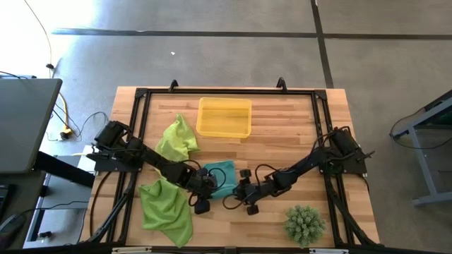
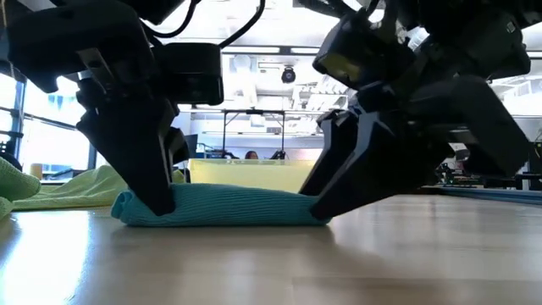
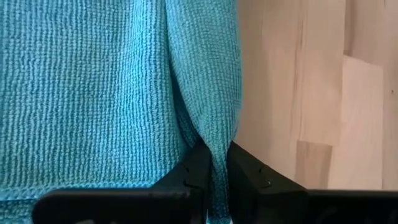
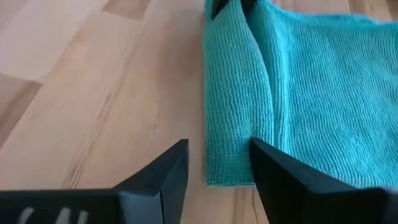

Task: Roll microfiber towels into tight, uniform cylinder then place into a basket
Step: Roll the blue microfiber towel

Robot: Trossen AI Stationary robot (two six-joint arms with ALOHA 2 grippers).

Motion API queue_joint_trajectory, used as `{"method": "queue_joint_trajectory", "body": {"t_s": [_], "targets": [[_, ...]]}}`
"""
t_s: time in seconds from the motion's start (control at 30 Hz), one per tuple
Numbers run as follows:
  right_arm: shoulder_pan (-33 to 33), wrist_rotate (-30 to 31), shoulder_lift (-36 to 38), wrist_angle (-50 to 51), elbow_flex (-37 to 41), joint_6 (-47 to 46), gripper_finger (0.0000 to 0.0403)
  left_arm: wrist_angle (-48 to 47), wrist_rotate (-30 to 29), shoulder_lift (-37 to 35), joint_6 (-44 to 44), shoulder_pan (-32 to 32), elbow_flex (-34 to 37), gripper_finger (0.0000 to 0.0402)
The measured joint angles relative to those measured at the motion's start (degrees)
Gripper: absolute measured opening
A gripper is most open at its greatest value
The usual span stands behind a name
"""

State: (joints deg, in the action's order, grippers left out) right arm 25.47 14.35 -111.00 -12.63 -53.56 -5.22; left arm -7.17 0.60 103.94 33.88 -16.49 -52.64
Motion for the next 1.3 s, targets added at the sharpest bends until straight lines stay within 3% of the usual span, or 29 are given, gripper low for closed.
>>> {"method": "queue_joint_trajectory", "body": {"t_s": [0.27, 0.63, 0.9, 1.13, 1.3], "targets": [[-0.02, 0.87, -1.14, 2.58, -0.27, -9.88, 0.0120, 0.74, -0.18, 0.02, -0.02, 0.00, 0.00, 0.0028], [-0.11, 0.30, -1.88, 5.16, -0.28, -21.47, 0.0010, -5.02, -3.06, -3.74, -6.36, 0.59, -0.02, 0.0079], [-0.05, -1.78, -1.83, 4.40, -0.13, -29.23, 0.0004, -10.80, -3.01, -9.70, -12.24, -0.44, -0.04, 0.0092], [-2.08, -12.63, -1.77, 3.03, -0.11, -40.16, 0.0005, -5.85, -5.53, -11.33, -18.10, -4.97, -0.04, 0.0088], [-3.69, -17.98, -1.81, 2.27, 0.01, -43.69, 0.0005, -4.21, -11.54, -10.06, -21.50, -8.43, 0.00, 0.0088]]}}
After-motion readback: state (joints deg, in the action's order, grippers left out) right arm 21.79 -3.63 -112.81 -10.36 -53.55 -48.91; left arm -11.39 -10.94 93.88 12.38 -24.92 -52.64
